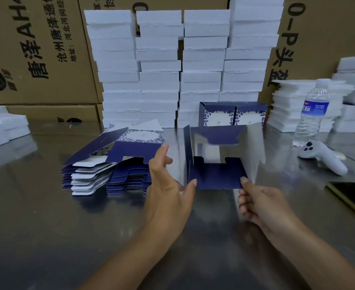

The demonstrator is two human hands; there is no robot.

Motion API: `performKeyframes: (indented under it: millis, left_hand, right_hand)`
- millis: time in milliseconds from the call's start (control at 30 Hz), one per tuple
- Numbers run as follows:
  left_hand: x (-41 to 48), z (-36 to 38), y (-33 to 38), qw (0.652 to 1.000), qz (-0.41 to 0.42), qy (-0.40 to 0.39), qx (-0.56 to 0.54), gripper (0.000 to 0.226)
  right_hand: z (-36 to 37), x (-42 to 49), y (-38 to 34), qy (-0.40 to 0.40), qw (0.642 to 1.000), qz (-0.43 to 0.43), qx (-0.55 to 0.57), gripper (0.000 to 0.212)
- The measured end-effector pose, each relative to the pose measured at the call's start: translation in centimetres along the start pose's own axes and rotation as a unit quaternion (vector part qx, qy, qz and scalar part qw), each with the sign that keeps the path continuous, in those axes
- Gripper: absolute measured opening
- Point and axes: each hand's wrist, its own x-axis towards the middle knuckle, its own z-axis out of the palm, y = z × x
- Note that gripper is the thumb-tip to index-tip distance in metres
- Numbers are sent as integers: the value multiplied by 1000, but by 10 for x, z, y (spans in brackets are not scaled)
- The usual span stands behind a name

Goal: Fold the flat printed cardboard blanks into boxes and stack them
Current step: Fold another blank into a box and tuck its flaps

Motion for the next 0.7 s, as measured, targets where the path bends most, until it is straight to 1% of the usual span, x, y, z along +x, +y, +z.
performKeyframes:
  millis: [33, 67, 133, 167, 200, 233, 267, 300, 333, 400, 500, 600, 700]
  left_hand:
    - [1, 0, -2, 1000, -15, -10, -2, 86]
    - [1, -1, -3, 998, -48, -28, -11, 79]
    - [2, 0, -3, 985, -146, -83, -44, 56]
    - [4, 1, -2, 967, -212, -117, -81, 43]
    - [5, 1, -1, 937, -286, -143, -144, 33]
    - [7, 1, 2, 893, -357, -158, -222, 27]
    - [8, 1, 6, 846, -412, -164, -297, 26]
    - [9, 0, 10, 809, -444, -166, -347, 27]
    - [9, 0, 13, 789, -462, -167, -369, 31]
    - [8, 1, 15, 771, -480, -156, -387, 36]
    - [5, 3, 17, 762, -498, -132, -394, 34]
    - [3, 3, 18, 754, -507, -135, -396, 32]
    - [2, 3, 19, 756, -505, -143, -390, 32]
  right_hand:
    - [-1, -1, -1, 0, 1000, 5, 12, 32]
    - [-1, -2, -2, 0, 1000, 9, 21, 32]
    - [-1, -4, -4, -2, 999, 17, 32, 32]
    - [0, -4, -5, -4, 999, 18, 32, 32]
    - [1, -5, -5, -6, 999, 18, 29, 32]
    - [2, -5, -5, -9, 1000, 17, 25, 32]
    - [3, -5, -6, -11, 1000, 13, 19, 32]
    - [4, -6, -6, -15, 1000, 9, 14, 32]
    - [5, -6, -6, -18, 1000, 6, 9, 32]
    - [7, -8, -5, -27, 1000, 4, 3, 32]
    - [10, -10, -5, -32, 999, 3, -6, 31]
    - [13, -12, -4, -26, 1000, 11, 11, 32]
    - [15, -13, -3, -48, 998, 37, 9, 36]
